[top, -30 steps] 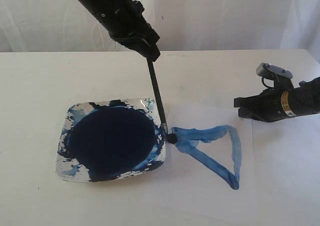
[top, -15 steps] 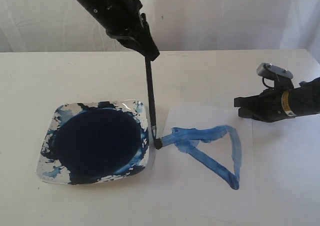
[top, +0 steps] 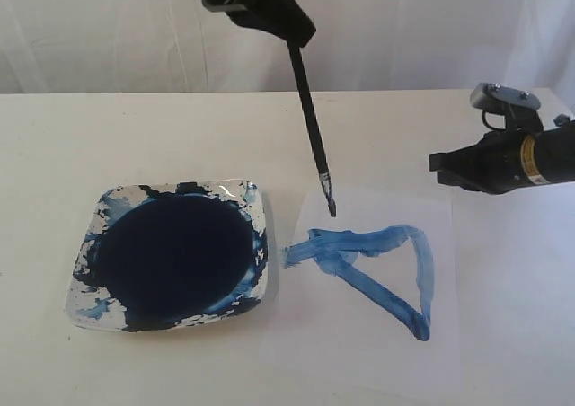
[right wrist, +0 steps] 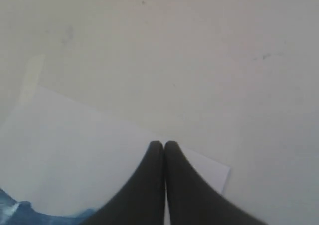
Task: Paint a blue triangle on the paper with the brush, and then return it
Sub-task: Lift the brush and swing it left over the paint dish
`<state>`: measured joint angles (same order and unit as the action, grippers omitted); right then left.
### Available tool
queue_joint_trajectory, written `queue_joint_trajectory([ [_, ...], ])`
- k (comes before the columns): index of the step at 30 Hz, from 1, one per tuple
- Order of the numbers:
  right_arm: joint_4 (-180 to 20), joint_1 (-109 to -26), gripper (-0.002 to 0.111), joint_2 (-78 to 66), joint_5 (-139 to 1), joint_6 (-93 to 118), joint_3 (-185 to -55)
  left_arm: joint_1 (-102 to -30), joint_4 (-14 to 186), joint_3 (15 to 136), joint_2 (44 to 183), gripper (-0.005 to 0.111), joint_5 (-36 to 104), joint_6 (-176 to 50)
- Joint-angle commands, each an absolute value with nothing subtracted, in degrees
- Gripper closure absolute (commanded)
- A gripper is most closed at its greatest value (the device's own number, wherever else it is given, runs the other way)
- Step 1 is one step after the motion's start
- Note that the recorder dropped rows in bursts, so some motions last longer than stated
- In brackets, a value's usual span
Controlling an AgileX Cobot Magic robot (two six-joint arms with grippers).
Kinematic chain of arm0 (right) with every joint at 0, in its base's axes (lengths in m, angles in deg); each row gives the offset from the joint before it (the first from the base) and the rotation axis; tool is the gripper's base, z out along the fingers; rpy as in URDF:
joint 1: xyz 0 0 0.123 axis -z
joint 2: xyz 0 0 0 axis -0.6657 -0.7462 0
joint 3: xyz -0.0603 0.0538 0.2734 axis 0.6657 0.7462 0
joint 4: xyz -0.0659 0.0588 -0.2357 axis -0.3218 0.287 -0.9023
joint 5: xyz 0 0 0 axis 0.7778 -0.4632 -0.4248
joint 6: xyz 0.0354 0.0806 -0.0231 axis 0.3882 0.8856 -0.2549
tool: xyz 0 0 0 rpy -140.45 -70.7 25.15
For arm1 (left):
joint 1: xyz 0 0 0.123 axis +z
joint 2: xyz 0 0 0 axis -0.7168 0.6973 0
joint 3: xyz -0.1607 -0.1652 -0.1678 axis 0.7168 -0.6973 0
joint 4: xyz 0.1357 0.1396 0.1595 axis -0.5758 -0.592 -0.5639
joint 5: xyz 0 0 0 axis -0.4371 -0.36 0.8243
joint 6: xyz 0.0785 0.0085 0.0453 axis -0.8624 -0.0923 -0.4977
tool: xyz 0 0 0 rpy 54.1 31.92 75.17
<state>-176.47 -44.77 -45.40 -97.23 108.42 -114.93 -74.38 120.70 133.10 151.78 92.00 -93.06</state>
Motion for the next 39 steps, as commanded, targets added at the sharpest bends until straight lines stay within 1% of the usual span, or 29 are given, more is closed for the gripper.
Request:
queue_joint_trajectory([
  [1, -180.0, -44.6, 0.108, -40.1, -99.0, 114.2, -113.8, -74.5, 122.1, 133.9, 147.7, 0.107, 94.2, -93.4],
  [10, -180.0, -44.6, 0.108, -26.3, -102.3, 113.8, -104.8, -74.5, 122.1, 133.9, 141.9, 0.107, 96.9, -93.0],
  [15, -172.6, -44.6, 0.108, -16.4, -104.7, 107.0, -96.2, -74.5, 122.4, 133.9, 139.1, 0.107, 98.4, -93.0],
  [25, -150.2, -44.6, 0.108, 2.6, -109.8, 83.3, -78.8, -74.5, 124.1, 133.2, 135.4, 0.107, 98.2, -93.0],
  [31, -146.5, -44.6, 0.108, 8.9, -111.4, 76.7, -72.6, -74.5, 125.3, 126.8, 133.6, 0.107, 96.7, -94.6],
  [35, -143.0, -44.6, 0.108, 11.7, -112.3, 72.2, -69.7, -74.5, 125.3, 121.2, 131.6, 0.107, 91.9, -95.8],
  [39, -134.5, -44.6, 0.108, 14.6, -112.8, 65.5, -65.8, -74.5, 125.3, 115.8, 129.2, 0.107, 86.7, -97.6],
])
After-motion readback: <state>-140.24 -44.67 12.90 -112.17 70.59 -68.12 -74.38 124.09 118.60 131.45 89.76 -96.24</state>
